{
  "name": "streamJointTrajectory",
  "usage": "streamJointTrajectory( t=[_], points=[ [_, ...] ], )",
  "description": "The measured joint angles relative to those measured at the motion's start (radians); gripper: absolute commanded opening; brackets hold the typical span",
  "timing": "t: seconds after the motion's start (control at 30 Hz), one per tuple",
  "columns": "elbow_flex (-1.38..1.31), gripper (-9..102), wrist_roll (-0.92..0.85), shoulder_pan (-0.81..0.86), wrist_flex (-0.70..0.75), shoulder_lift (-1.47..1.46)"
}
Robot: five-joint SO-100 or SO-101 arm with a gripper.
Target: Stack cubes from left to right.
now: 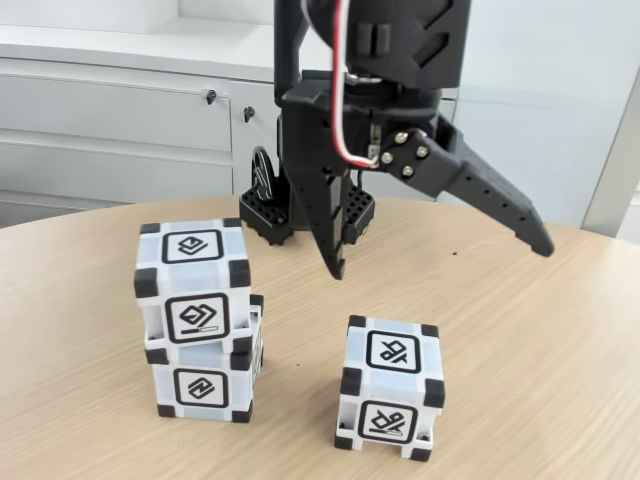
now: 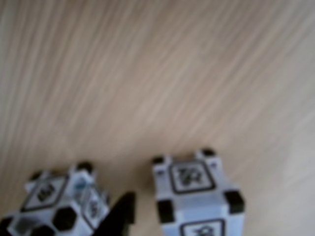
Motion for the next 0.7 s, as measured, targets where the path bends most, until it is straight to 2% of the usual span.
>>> streamJointTrajectory(
  t=[0.23,0.5,0.7],
  points=[
    [-0.008,53,0.003,-0.005,0.000,-0.057],
    [-0.005,56,0.112,0.026,-0.029,-0.089],
    [-0.005,57,0.120,0.040,-0.031,-0.089]
  ],
)
